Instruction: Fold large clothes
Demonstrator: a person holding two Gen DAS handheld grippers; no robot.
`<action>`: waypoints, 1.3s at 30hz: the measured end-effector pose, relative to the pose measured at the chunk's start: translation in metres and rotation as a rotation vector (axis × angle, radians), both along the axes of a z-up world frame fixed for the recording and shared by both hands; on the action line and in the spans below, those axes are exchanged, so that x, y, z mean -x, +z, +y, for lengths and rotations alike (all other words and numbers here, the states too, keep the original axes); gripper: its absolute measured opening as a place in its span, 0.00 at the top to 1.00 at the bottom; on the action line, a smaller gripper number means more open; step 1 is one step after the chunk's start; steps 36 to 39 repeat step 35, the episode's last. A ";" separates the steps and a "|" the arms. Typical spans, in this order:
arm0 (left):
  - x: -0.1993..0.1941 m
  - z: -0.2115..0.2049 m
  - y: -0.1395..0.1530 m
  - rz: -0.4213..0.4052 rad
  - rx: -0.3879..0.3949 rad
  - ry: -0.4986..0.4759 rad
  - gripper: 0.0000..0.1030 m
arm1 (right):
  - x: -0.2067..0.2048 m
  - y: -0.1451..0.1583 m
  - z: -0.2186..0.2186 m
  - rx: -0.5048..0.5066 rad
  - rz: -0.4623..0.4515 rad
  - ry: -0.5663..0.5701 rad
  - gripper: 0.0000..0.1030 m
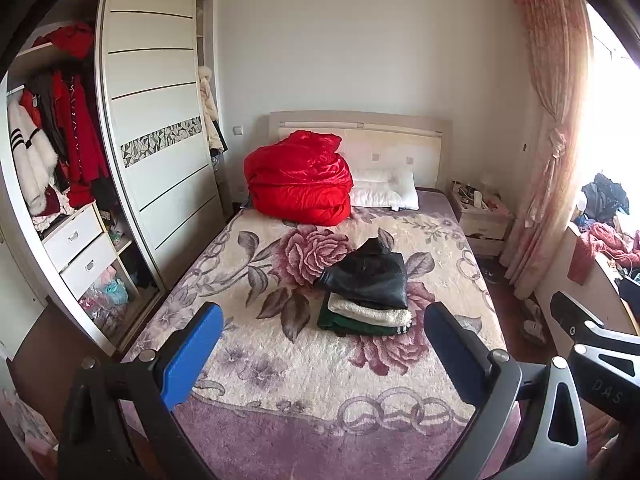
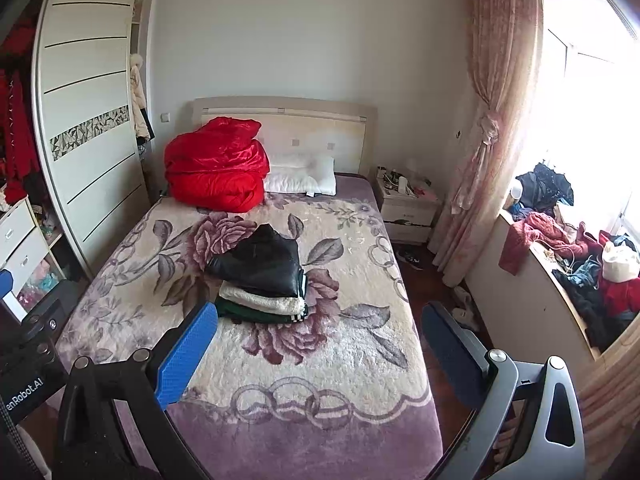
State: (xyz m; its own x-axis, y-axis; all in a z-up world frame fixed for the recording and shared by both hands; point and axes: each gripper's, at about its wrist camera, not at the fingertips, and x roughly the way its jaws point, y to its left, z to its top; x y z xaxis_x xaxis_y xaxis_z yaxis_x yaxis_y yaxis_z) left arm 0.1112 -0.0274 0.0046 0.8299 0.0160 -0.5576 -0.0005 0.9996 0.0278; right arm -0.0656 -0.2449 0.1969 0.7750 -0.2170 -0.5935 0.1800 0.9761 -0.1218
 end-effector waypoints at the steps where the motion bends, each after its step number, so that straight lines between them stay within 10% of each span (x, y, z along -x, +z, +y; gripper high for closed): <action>1: -0.001 0.000 -0.001 -0.001 -0.003 0.002 0.00 | 0.000 0.000 0.000 0.000 0.001 0.003 0.00; 39: 0.008 -0.004 0.011 -0.022 -0.009 0.029 0.00 | 0.009 0.003 0.000 -0.011 -0.002 0.024 0.00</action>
